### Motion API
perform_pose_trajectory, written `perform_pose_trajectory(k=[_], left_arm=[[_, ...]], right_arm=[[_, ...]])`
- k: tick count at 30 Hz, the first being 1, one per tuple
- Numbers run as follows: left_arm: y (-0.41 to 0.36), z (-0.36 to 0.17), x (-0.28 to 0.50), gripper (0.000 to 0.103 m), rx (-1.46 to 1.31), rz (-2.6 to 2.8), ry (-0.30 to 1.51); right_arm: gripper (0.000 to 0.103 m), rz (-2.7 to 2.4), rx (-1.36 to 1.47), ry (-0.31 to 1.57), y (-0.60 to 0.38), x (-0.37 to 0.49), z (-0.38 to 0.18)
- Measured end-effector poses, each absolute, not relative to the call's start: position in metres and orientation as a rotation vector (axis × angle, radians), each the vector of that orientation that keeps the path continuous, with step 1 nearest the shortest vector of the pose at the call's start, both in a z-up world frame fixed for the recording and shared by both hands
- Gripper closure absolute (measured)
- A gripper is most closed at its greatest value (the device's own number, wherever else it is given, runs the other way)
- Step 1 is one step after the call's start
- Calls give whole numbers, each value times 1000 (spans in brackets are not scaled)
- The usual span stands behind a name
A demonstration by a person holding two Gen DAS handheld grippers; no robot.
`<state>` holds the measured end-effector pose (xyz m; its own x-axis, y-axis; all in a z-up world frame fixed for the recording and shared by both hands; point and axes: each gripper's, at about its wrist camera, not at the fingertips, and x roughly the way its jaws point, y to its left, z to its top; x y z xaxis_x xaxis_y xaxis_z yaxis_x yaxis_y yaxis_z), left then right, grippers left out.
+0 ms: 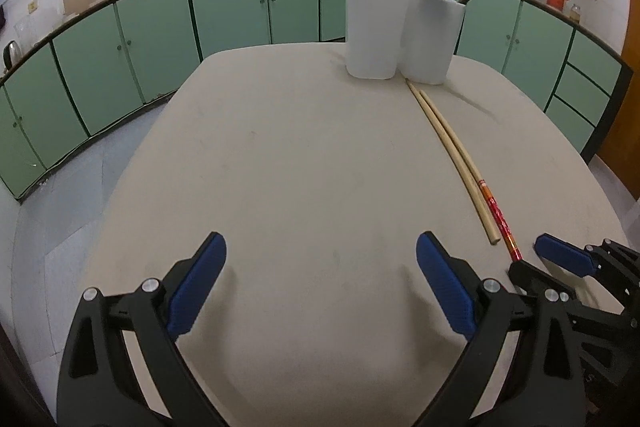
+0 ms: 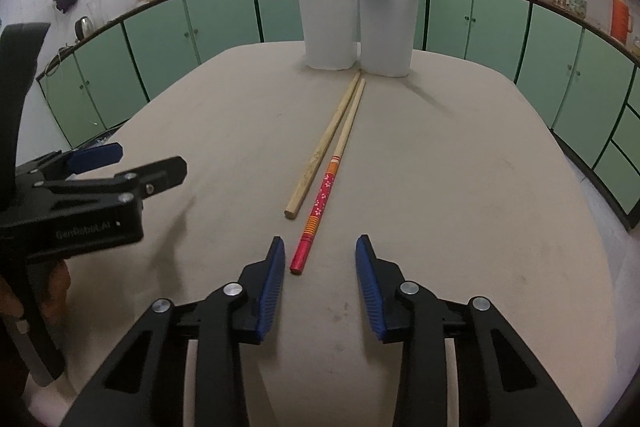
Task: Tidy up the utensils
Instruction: 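Grasp the red-patterned chopstick with the right tool while the left tool grasps the plain wooden one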
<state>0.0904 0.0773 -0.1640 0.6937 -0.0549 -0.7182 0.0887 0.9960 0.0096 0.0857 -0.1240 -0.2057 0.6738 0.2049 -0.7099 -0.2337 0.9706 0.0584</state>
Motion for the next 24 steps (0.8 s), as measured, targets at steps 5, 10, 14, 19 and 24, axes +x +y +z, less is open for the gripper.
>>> perform_pose_trajectory(k=[5,10,14,19,24], left_arm=[[75,-165,90,10,44,-83,804],[73,-165,90,10,47,-87,806],[67,-166,90,10,50,-97,807],[54,-165,91,10,60,-123,807],[36,-164,94,10,34,-174,819]], right_arm=[[74,232,-65,790,-119,84,-207],[95,221,-45,795,-125,84,-207],[96,216,10,806,-137,84,-206],[97,163,62,814,-160,82,-206],[97,95,107,807,-187,87,-205]])
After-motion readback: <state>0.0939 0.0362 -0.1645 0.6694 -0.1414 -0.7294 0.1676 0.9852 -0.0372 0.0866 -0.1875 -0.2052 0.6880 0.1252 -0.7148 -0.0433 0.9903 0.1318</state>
